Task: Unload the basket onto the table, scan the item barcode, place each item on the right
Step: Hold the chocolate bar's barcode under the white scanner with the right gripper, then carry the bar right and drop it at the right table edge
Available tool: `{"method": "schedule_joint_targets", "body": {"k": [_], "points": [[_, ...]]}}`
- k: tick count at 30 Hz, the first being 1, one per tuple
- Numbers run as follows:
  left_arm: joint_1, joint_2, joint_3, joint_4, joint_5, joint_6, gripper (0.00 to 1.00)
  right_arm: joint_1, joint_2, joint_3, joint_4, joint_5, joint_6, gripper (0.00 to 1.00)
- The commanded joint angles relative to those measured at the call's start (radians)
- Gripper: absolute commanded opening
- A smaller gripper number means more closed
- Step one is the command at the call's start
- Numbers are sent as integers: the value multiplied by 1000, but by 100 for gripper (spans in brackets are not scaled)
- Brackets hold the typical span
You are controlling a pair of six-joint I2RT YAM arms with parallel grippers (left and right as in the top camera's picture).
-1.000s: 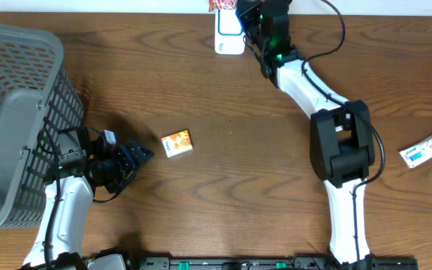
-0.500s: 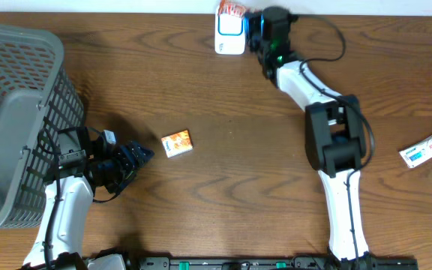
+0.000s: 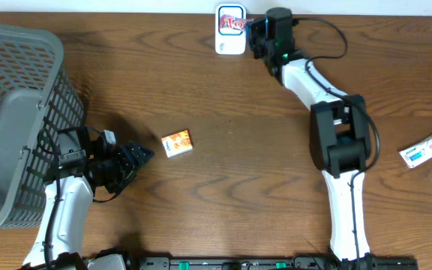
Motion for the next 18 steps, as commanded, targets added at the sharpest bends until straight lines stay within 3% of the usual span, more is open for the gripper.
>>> {"method": "schedule_joint_targets", "body": {"k": [1, 8, 16, 18], "points": [[8, -10, 16, 0, -10, 8, 85, -20, -222, -1, -154, 100, -173, 1], [8, -10, 16, 0, -10, 8, 85, -25, -555, -1, -724, 414, -395, 1], [8, -10, 16, 0, -10, 8, 85, -118, -759, -2, -1495, 794, -388, 1], [8, -10, 16, 0, -10, 8, 85, -164, -758, -5, -1672, 883, -317, 1]]}}
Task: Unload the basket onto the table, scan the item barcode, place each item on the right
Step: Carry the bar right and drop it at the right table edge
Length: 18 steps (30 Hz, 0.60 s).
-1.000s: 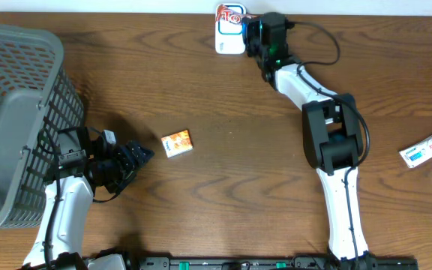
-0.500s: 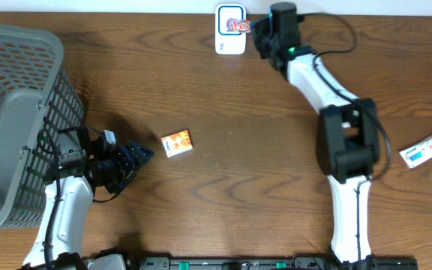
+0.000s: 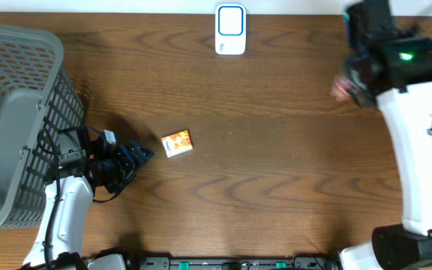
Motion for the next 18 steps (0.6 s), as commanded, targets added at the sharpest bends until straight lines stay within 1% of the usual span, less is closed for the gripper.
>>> {"method": "schedule_joint_targets", "body": {"k": [1, 2, 4, 6, 9, 12, 13, 14, 15, 16, 17, 18], "points": [[7, -10, 16, 1, -10, 9, 85, -83, 29, -29, -204, 290, 88, 1], [7, -10, 16, 1, -10, 9, 85, -113, 27, -59, -200, 309, 45, 1], [7, -10, 16, 1, -10, 9, 85, -178, 27, -122, -195, 342, 45, 1], [7, -10, 16, 1, -10, 9, 85, -243, 31, -202, -167, 353, 76, 1], [7, -10, 16, 1, -10, 9, 85, -340, 33, -351, -52, 338, 82, 1], [7, -10, 16, 1, -10, 9, 85, -419, 33, -493, 79, 343, 46, 1], [7, -10, 16, 1, -10, 9, 85, -443, 33, -529, 116, 342, 31, 5], [7, -10, 16, 1, -10, 9, 85, -463, 33, -553, 134, 342, 25, 16], [7, -10, 16, 1, -10, 9, 85, -478, 33, -563, 138, 342, 26, 34], [7, -10, 16, 1, -10, 9, 85, -491, 33, -565, 142, 330, 26, 55], [7, -10, 16, 1, -10, 9, 85, -500, 32, -557, 153, 306, 24, 68], [7, -10, 16, 1, -10, 9, 85, -504, 31, -544, 158, 282, 8, 75]]}}
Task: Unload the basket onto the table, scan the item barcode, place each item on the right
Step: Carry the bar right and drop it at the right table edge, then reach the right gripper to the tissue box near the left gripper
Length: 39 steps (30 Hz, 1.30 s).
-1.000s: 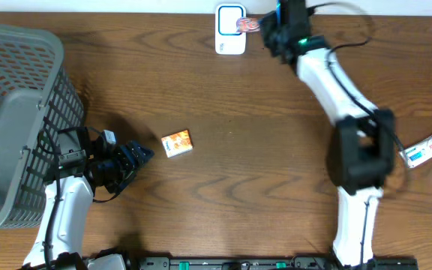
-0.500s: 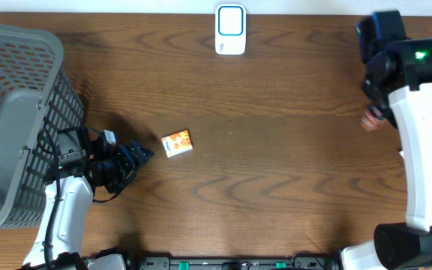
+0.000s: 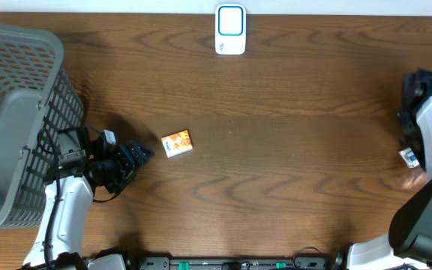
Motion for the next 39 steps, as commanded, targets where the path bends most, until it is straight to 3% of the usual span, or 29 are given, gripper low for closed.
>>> {"method": "schedule_joint_targets", "body": {"k": [1, 3, 7, 12, 21, 30, 33, 39], "points": [[7, -10, 16, 1, -10, 9, 85, -16, -10, 45, 19, -35, -63, 82], [7, -10, 16, 1, -10, 9, 85, -6, -10, 106, 27, -129, -166, 99], [7, -10, 16, 1, -10, 9, 85, 52, -10, 240, 28, -454, -385, 99], [7, -10, 16, 1, -10, 9, 85, 259, -11, 300, 67, -688, -461, 99], [7, -10, 16, 1, -10, 9, 85, 782, -7, 198, 392, -722, -498, 99], [7, -10, 16, -2, 19, -20, 85, 1008, 28, 26, 659, -760, -415, 99], [5, -12, 19, 92, 162, 130, 85, 1057, 65, 9, 716, -786, -476, 99], [-24, -61, 75, 66, 166, 366, 85, 1133, 156, 9, 818, -761, -564, 99]]}}
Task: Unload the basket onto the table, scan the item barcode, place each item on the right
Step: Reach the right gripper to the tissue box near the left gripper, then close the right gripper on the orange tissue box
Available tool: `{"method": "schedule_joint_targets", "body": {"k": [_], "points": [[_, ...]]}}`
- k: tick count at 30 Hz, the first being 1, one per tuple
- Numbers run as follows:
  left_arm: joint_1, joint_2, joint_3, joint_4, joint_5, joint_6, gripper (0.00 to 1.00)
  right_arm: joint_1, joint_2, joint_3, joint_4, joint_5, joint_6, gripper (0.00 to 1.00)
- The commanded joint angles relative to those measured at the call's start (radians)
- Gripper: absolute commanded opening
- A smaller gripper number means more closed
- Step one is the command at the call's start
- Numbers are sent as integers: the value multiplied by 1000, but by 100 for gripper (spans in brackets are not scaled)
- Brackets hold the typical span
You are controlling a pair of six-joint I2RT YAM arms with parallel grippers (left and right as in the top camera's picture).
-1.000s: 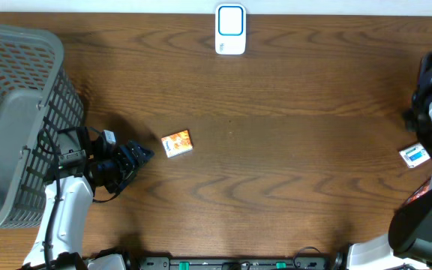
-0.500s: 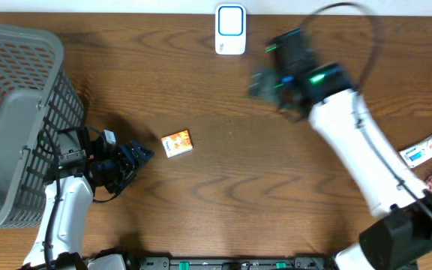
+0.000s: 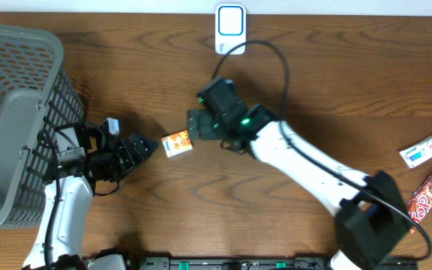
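Observation:
A small orange box lies flat on the wooden table, left of centre. My right gripper hangs right at the box's upper right end; its dark wrist hides the fingers, so its state is unclear. My left gripper points at the box from the left, a short gap away, with its fingers together and nothing between them. The white scanner with a blue-framed window sits at the table's far edge, with nothing over it.
A large grey mesh basket fills the left side. At the right edge lie a white carton, a red snack bar and part of a pale round thing. The right arm's cable loops over the table near the scanner.
My right arm has moved from the far right edge to the orange box left of centre. The red snack bar now lies on the table at the right. The left gripper shifted slightly up.
First my right gripper held the red snack bar over the scanner. Then it was at the upper right with the bar, then at the far right edge by the white carton. Now the bar lies there and the gripper is at the orange box.

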Motion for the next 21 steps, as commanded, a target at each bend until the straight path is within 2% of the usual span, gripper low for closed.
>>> {"method": "schedule_joint_targets", "body": {"k": [1, 7, 11, 15, 21], "points": [[-19, -56, 67, -39, 24, 222, 85, 32, 50, -9, 20, 23, -55, 99], [-63, -143, 156, -141, -164, 255, 85, 31, 135, -9, 37, 4, -66, 99], [-65, -181, 231, -188, -221, 268, 85, 43, 167, -9, 97, -20, -150, 99], [-65, -189, 317, -268, -275, 338, 85, 65, 172, -9, 173, -56, -229, 99], [-64, -189, 423, -379, -332, 346, 85, 92, 205, -9, 245, -55, -230, 99]]}}
